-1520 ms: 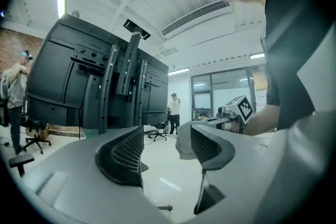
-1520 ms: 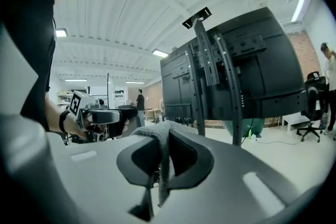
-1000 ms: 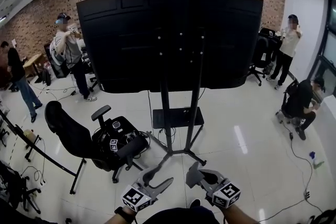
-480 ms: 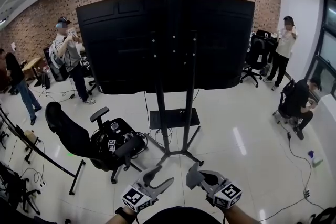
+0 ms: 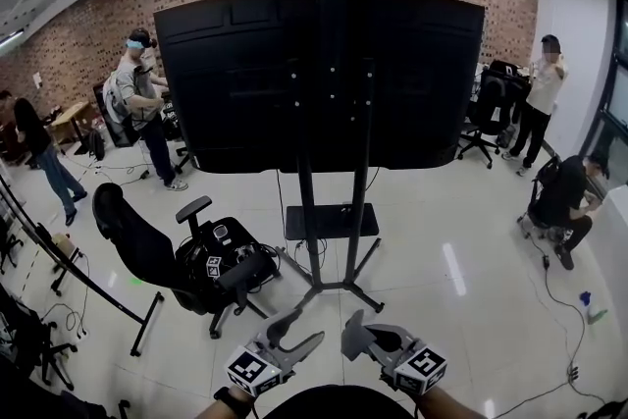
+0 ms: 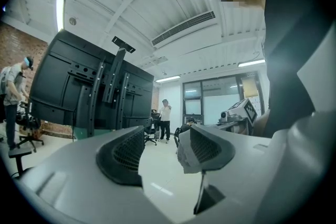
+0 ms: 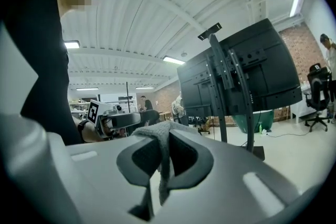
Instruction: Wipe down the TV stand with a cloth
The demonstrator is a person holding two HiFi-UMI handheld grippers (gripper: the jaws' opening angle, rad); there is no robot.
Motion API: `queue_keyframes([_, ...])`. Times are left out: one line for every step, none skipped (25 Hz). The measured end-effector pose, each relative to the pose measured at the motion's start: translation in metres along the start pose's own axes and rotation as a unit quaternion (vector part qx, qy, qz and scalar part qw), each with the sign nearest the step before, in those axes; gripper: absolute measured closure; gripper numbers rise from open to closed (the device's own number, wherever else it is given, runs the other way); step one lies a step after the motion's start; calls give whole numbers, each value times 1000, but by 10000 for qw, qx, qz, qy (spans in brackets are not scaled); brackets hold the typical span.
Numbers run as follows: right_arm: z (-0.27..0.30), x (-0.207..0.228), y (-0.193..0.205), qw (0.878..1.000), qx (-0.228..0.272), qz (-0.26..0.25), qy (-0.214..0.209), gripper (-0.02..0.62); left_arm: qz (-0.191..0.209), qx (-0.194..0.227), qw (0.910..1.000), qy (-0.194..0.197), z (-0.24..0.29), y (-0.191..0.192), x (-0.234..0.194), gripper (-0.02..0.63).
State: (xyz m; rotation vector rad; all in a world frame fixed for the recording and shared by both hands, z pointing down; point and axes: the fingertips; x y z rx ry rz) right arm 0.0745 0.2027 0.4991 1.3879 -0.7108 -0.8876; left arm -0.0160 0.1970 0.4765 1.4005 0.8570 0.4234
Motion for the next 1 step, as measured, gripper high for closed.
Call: queue_keyframes([0,-1,-1,10000,7,-15,-27,586,0,6,10000,-17,0,1,0,308])
Point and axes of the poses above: the fingertips, and each gripper's own axes: z forward along the fingers, x to its right, y out of its underside, and after that the axes turned 13 degrees about -z, right-handed
